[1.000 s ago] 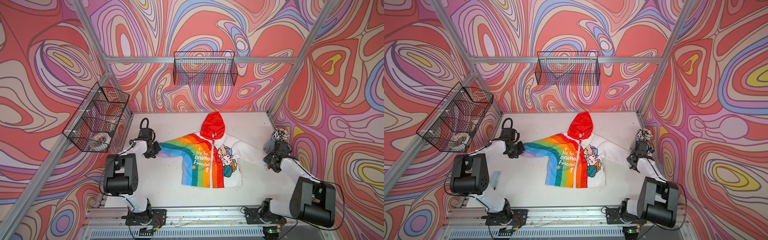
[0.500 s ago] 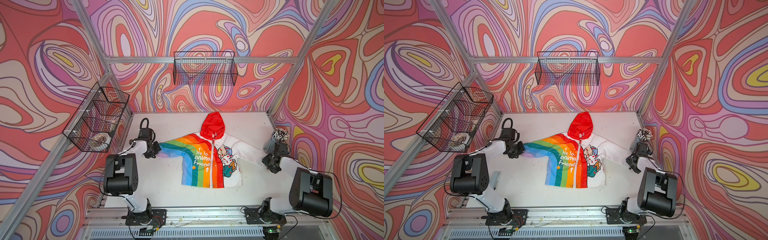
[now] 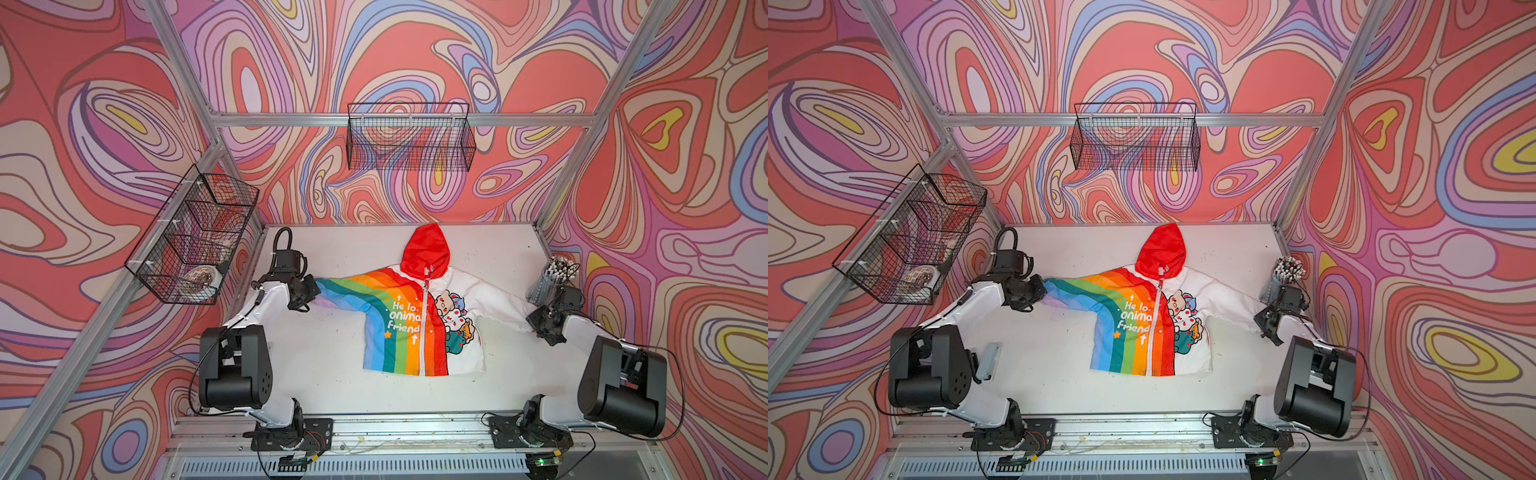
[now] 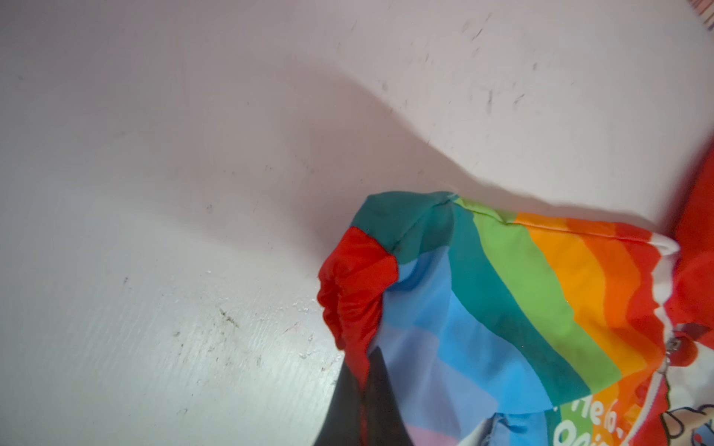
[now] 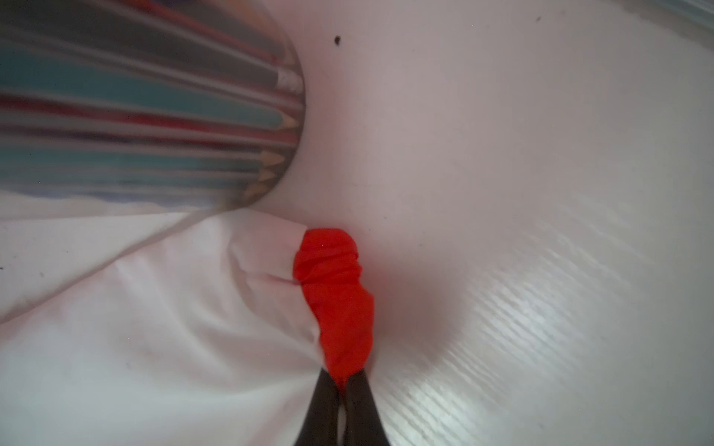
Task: Unzip the jacket
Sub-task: Flatten out the jacket at the center of the board.
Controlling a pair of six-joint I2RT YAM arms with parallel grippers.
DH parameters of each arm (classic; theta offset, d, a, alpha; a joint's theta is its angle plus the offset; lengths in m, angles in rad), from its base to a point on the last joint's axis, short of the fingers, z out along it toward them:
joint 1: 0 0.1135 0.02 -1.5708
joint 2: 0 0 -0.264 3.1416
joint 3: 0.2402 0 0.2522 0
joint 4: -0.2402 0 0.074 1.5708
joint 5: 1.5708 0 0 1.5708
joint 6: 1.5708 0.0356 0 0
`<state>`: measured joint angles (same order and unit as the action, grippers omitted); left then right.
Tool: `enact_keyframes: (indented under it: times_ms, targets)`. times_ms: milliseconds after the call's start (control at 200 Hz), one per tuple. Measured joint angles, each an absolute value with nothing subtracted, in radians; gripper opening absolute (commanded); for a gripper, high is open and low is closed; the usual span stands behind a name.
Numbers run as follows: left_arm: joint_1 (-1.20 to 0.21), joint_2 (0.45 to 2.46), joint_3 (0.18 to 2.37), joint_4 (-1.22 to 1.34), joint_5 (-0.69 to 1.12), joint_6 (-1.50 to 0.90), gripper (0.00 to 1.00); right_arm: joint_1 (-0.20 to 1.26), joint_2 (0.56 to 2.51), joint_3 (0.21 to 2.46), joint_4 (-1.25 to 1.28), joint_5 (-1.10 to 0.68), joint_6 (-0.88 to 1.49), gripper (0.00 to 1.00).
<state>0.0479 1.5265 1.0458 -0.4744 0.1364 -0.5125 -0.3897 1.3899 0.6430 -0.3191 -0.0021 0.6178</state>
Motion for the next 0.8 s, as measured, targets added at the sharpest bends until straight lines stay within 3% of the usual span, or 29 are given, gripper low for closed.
enact_keyframes:
  times_ms: [270, 801]
  targets:
    - [0.057, 1.448, 1.197, -0.586, 0.077, -0.509, 0.00, -0.392, 1.206, 0.670, -0.386, 0.061, 0.619, 0.00]
    - [0.112, 1.507, 1.191, -0.662, 0.025, -0.501, 0.00, -0.412, 1.307, 0.705, -0.418, 0.106, 0.632, 0.00]
